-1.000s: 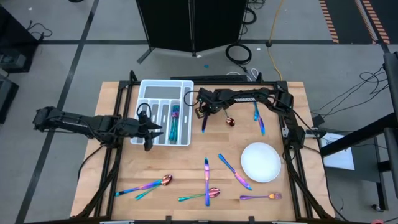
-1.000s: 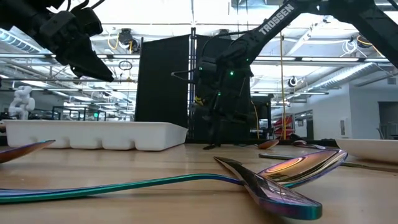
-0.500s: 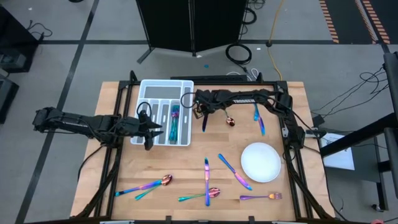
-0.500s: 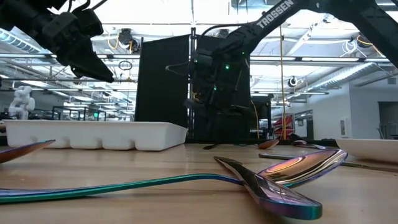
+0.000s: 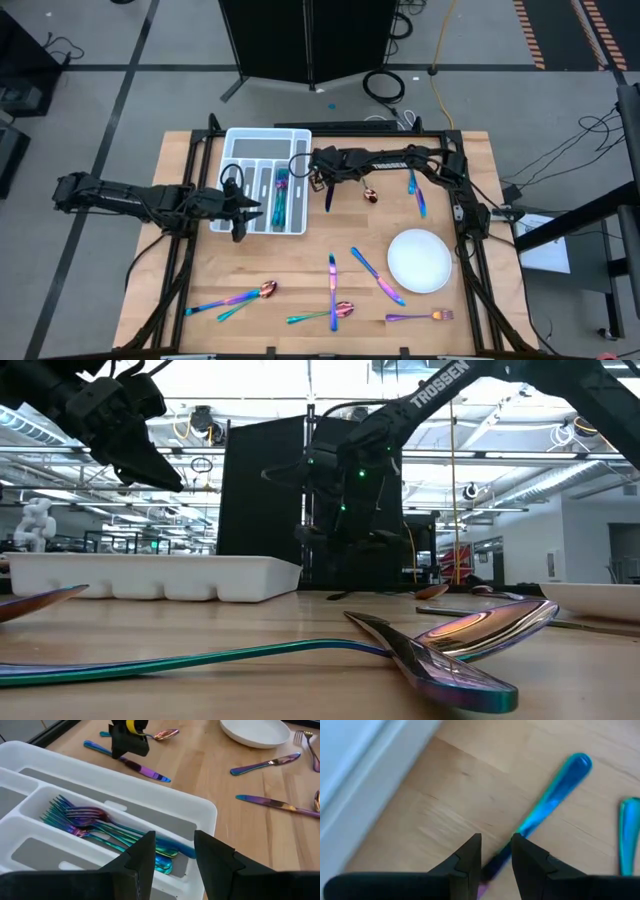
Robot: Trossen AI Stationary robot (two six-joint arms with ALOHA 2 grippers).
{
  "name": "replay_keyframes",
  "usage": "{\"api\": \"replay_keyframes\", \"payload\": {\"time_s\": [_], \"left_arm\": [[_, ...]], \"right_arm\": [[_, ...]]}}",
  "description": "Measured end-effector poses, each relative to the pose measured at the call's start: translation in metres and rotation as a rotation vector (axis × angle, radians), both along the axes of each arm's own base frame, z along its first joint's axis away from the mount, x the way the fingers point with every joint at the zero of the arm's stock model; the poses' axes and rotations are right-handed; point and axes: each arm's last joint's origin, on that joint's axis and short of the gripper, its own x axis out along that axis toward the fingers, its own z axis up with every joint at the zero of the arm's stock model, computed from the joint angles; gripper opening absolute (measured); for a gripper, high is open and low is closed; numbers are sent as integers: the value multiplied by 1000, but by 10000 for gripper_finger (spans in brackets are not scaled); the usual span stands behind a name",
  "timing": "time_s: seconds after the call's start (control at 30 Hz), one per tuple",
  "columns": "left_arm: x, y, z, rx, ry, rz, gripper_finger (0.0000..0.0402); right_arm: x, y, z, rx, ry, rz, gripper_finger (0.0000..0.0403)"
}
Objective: Sort silverware
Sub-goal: Put the iridescent knife into the white silverware tray
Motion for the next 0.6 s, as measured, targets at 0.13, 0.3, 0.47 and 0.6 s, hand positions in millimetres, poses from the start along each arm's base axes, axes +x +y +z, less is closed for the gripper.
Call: {"api": "replay_keyframes", "payload": {"time_s": [0.13, 0.3, 0.47, 0.6], "left_arm": [[0, 0, 0, 0, 0, 0, 136], [0, 0, 3, -1, -9, 0, 136], [0, 0, 3, -1, -9, 0, 136], [0, 0, 3, -1, -9, 0, 136]], "right_arm": [[-2, 1, -5, 14, 32, -11, 91], [1, 3, -7, -1, 26, -3, 91], [-4, 7, -9, 4, 94, -1, 91], [-9, 9, -10, 18, 142, 0, 91]]}}
